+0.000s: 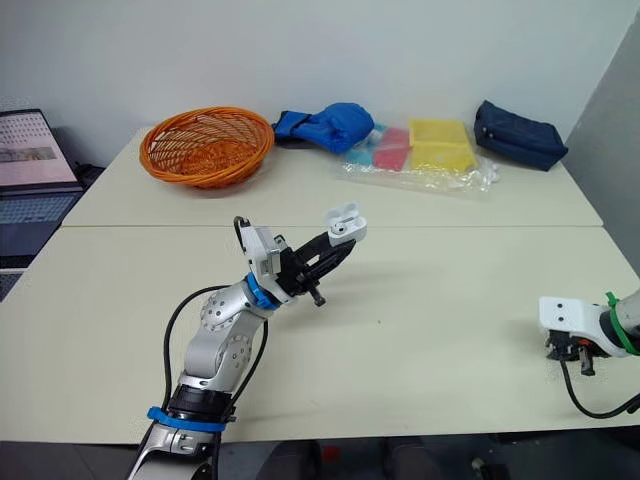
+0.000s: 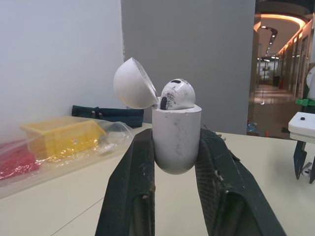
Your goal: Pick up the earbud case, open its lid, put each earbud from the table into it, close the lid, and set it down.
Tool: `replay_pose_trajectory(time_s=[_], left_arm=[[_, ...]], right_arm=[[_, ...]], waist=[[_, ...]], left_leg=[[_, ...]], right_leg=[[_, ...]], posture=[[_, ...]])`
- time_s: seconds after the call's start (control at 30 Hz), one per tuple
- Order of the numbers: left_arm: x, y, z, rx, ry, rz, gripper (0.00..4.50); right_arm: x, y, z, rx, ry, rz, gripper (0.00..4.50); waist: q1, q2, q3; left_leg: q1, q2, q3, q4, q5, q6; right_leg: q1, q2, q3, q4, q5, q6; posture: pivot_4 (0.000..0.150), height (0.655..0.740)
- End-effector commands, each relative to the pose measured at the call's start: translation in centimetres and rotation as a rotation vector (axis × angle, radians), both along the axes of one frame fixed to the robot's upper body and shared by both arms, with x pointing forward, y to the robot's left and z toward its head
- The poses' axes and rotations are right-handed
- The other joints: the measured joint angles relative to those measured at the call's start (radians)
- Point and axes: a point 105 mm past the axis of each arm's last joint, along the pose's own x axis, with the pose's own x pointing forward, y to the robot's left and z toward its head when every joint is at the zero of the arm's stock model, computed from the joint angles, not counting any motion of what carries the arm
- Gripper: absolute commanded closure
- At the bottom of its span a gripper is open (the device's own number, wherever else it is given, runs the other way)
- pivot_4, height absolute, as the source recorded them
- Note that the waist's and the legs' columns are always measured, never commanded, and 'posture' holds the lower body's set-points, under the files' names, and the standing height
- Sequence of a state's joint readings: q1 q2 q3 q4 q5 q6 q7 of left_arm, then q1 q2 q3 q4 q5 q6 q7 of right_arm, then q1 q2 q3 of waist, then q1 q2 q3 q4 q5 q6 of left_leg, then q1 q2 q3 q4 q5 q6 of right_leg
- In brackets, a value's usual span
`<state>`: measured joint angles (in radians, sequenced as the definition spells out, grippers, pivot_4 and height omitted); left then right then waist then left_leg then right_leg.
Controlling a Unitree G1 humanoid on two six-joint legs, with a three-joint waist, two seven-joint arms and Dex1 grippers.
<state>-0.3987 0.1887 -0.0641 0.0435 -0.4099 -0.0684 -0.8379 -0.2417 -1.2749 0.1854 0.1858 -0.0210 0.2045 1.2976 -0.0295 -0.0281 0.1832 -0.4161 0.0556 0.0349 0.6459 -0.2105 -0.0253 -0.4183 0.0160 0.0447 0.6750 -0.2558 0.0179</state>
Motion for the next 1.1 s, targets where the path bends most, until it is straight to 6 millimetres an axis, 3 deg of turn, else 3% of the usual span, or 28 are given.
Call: replay_pose_trajectory(time_s=[0.03, 0.07, 0.23, 0.33, 0.83, 1.1], left_arm=[[-0.4, -0.4, 1.7, -0.015, -0.066, -0.013, 3.76], [-0.4, -0.4, 1.7, -0.015, -0.066, -0.014, 3.76], [-0.5, -0.4, 1.6, -0.017, -0.057, -0.021, 3.76], [-0.6, -0.5, 1.5, -0.02, -0.053, -0.019, 3.76], [-0.8, -0.5, 1.3, -0.025, -0.044, -0.012, 3.76], [-0.8, -0.5, 1.3, -0.023, -0.043, -0.015, 3.76]], right_arm=[[0.8, -0.1, -0.3, 0.046, -0.049, -0.089, 4.08], [1.1, 0.0, -0.3, 0.073, -0.067, -0.115, 4.08], [0.3, -1.1, -0.3, 0.046, -0.048, -0.132, 2.55], [-0.2, -1.6, -0.2, 0.03, -0.037, -0.136, 2.55], [-1.8, -2.7, -0.3, 0.055, 0.012, -0.279, 2.55], [-0.6, -1.8, -0.1, 0.116, -0.036, -0.298, 2.55]], waist=[[-0.001, -0.003, -0.001], [-0.003, -0.006, -0.003], [-0.003, -0.008, -0.003], [0.001, -0.008, -0.004], [0.003, -0.007, -0.004], [-0.003, -0.008, -0.004]], left_leg=[[0.0, 0.0, 0.0, 0.0, 0.0, 0.0], [0.001, 0.0, 0.0, 0.0, 0.0, 0.0], [0.008, -0.001, 0.0, 0.0, 0.0, 0.0], [0.009, -0.001, 0.0, -0.001, 0.0, 0.0], [0.008, -0.002, -0.001, -0.001, 0.0, 0.0], [0.008, -0.002, -0.001, 0.0, 0.0, 0.0]], right_leg=[[0.0, 0.0, 0.0, 0.0, 0.0, 0.0], [0.001, 0.0, 0.0, 0.0, 0.0, 0.001], [0.008, -0.001, 0.001, 0.0, 0.0, 0.0], [0.008, -0.001, 0.001, -0.001, -0.003, -0.006], [0.009, -0.002, 0.0, -0.002, 0.0, 0.0], [0.009, -0.002, 0.0, -0.002, 0.0, 0.001]], posture=[[0.15, 0.74], [0.15, 0.74], [0.15, 0.74], [0.15, 0.74], [0.15, 0.74], [0.15, 0.74]])
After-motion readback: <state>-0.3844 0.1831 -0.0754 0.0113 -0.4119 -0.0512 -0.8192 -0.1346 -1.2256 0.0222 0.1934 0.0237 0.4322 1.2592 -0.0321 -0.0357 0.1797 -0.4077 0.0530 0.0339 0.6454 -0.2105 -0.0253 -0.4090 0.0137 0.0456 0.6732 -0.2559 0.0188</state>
